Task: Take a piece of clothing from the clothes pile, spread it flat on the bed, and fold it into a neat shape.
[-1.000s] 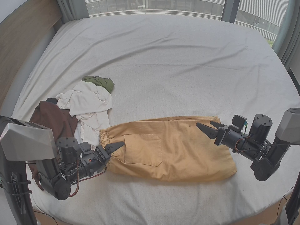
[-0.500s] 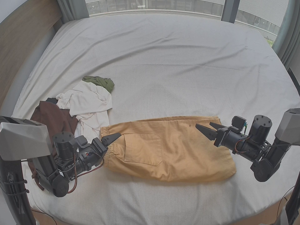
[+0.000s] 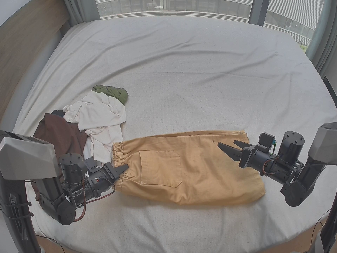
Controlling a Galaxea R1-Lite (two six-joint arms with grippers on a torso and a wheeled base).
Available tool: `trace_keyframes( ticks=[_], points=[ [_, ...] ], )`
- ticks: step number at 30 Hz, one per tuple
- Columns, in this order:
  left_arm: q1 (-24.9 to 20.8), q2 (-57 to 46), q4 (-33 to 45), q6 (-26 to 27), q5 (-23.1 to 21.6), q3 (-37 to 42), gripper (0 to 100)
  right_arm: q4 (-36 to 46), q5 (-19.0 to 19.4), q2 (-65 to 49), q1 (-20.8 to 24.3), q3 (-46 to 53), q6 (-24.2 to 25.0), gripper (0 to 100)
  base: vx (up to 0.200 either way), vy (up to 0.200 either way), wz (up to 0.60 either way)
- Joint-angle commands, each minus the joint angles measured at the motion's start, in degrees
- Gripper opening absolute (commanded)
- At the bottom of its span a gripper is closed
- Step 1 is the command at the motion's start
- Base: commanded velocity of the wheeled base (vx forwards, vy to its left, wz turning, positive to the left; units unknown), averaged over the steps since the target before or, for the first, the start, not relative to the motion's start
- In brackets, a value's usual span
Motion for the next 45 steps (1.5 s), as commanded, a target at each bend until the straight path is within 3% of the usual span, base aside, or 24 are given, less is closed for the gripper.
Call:
trace_keyframes(
  ticks=[1,14,21,27,36,45],
  points=[
    [3.3,-0.4,-0.1,6.7,0.6,3.1,0,-0.1,0.1,0.4,0.2,0.2,0.0,100,0.000,0.000,0.00],
    [12.9,-6.0,0.0,12.1,-0.1,5.9,0,-0.1,0.1,0.8,1.5,0.9,0.1,100,0.000,0.000,0.00],
    [13.0,-6.7,-0.1,12.3,-0.6,6.6,0,-0.1,0.0,0.8,2.1,1.1,0.1,100,0.000,0.000,0.00],
    [9.2,-9.9,0.3,12.0,-0.8,4.9,0,-0.1,0.0,0.5,2.2,1.1,0.1,100,0.000,0.000,0.00],
    [-4.7,-11.9,0.7,11.9,0.7,2.7,0,-0.1,-0.1,-0.8,1.0,0.6,0.1,100,0.000,0.000,0.00],
    [-12.7,-10.8,4.4,11.2,0.9,-4.2,0,-0.1,0.1,-1.8,-0.2,-0.4,0.3,100,0.000,0.000,0.00]
  ],
)
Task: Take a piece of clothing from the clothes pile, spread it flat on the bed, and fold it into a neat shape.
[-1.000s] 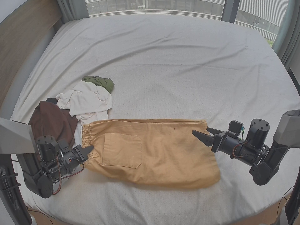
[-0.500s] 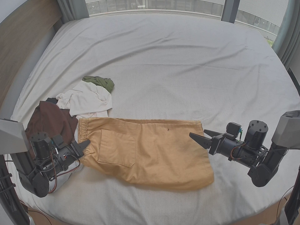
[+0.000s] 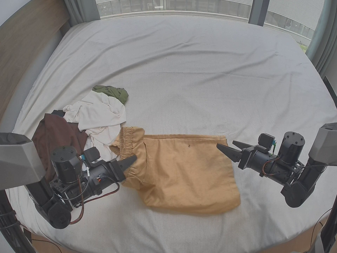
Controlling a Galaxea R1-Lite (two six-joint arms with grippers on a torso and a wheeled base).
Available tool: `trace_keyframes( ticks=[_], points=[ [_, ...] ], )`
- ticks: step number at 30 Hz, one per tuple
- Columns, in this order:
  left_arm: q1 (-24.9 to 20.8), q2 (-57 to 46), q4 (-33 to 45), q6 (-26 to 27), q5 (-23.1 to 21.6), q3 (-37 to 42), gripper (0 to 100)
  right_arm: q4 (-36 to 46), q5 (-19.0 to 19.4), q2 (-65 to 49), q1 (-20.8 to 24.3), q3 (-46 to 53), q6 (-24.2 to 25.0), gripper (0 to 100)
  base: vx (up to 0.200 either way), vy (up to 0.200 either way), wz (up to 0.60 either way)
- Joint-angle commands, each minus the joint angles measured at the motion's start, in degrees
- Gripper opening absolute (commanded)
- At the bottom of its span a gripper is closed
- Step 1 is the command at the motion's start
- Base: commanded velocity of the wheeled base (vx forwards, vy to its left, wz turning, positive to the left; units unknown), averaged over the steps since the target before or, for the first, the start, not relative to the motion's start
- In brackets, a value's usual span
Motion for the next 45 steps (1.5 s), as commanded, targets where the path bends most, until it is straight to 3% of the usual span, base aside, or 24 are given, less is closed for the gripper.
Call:
trace_keyframes(
  ticks=[1,8,19,31,45],
  points=[
    [-4.9,0.4,2.4,-1.2,0.0,-4.3,0,0.0,0.0,-0.7,-0.9,-0.9,0.0,100,0.000,0.000,0.00],
    [-9.3,1.0,4.9,-5.0,0.3,-8.5,0,0.5,0.3,-3.7,-3.5,-2.2,1.3,100,0.000,0.000,0.00],
    [-14.6,8.5,8.8,-5.2,2.8,-16.4,0,0.5,0.3,-4.3,-4.2,-3.1,1.9,100,0.000,0.000,0.00],
    [-17.6,11.0,14.6,-5.2,2.6,-22.4,0,0.4,0.3,-4.3,-4.4,-3.2,1.9,100,0.000,0.000,0.00],
    [-17.7,14.0,16.5,-5.2,2.7,-26.7,0,0.3,0.3,-4.3,-4.1,-3.2,1.9,100,0.000,0.000,0.00]
  ],
)
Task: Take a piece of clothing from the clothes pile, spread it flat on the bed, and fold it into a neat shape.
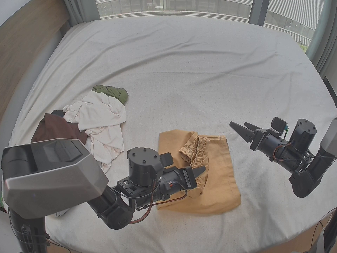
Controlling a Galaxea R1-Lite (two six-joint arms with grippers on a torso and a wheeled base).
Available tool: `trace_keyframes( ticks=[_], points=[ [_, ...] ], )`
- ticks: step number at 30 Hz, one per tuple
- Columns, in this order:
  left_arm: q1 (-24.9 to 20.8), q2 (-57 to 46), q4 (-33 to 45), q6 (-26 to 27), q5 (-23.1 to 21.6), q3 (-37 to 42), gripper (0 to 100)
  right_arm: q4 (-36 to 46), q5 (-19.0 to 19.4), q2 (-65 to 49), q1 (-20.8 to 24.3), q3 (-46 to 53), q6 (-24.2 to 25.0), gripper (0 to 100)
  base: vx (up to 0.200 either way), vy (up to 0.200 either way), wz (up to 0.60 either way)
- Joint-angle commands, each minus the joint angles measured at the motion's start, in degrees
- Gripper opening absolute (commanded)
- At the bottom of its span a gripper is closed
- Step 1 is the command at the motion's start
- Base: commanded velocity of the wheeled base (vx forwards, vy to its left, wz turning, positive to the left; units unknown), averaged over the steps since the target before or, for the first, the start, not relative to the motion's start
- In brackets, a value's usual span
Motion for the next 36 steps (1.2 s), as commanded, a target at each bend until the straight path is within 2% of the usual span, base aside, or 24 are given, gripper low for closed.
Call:
trace_keyframes(
  ticks=[1,11,12,17,20,28,34,36],
  points=[
    [0.0,0.9,-0.1,0.0,0.0,-0.6,0,0.0,0.0,0.0,0.0,-0.1,0.0,100,0.000,0.000,0.00],
    [-1.3,1.0,1.5,-0.2,0.4,-2.4,0,0.0,0.0,0.0,0.1,-0.1,0.0,100,0.000,0.000,0.00],
    [-1.5,0.9,1.9,-0.2,0.7,-2.3,100,0.0,0.0,0.0,0.1,-0.1,-0.1,100,0.000,0.000,0.00],
    [-2.6,0.8,1.7,-0.9,1.0,-2.6,100,0.0,0.0,0.2,0.0,0.0,-0.1,100,0.000,0.000,0.00],
    [-3.1,0.8,1.5,-0.9,3.0,-2.5,100,0.0,0.0,0.2,0.1,0.1,-0.1,100,0.000,0.000,0.00],
    [-1.6,-2.8,1.1,-0.8,4.1,0.9,100,0.0,0.0,0.4,0.4,0.6,-0.1,100,0.000,0.000,0.00],
    [4.5,-13.4,1.7,1.2,3.7,8.5,100,0.0,0.0,0.5,1.8,1.6,-0.1,100,0.000,0.000,0.00],
    [7.3,-17.2,1.6,3.3,3.7,11.2,100,0.0,-0.1,0.5,2.8,2.1,-0.1,100,0.000,0.000,0.00]
  ],
)
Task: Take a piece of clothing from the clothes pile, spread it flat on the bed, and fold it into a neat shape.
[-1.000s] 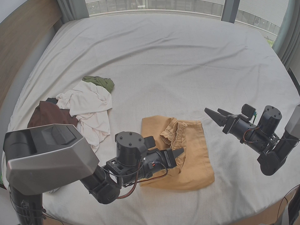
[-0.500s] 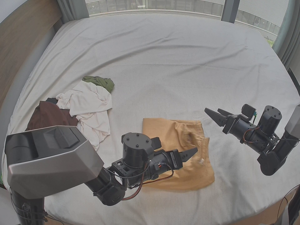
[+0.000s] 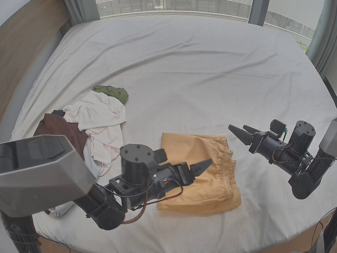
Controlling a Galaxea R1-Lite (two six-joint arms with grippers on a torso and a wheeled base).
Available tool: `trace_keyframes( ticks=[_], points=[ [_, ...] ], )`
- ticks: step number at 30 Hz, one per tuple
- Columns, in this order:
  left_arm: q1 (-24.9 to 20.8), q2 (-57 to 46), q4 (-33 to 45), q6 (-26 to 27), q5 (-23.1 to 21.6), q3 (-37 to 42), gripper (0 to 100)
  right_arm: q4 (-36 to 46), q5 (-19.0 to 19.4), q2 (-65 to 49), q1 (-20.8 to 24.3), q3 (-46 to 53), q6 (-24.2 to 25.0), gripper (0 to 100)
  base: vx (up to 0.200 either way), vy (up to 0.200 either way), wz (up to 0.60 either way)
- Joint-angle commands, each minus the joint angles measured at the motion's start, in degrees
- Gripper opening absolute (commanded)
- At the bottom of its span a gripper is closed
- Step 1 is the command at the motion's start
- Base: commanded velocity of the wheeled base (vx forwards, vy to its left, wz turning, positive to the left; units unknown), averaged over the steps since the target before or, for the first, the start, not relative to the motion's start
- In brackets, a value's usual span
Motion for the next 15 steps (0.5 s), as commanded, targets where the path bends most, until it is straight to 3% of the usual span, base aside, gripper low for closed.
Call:
trace_keyframes(
  ticks=[1,5,9,10,15],
  points=[
    [6.7,-11.2,0.4,3.4,-0.4,6.9,100,0.0,-0.1,0.2,2.3,1.2,0.0,100,0.000,0.000,0.00],
    [11.0,-16.5,0.4,5.4,-0.7,9.5,100,-0.1,-0.3,0.4,3.9,1.3,0.0,100,0.000,0.000,0.00],
    [15.1,-19.4,0.2,11.2,-1.0,13.4,100,0.0,-0.4,0.3,4.1,1.5,0.0,100,0.000,0.000,0.00],
    [17.0,-20.5,-0.1,14.8,-1.7,16.0,100,0.0,-0.4,0.3,4.1,2.0,0.0,100,0.000,0.000,0.00],
    [20.6,-24.2,-1.0,19.1,-5.5,21.3,100,0.1,-0.4,0.4,3.8,2.0,0.0,100,0.000,0.000,0.00]
  ],
)
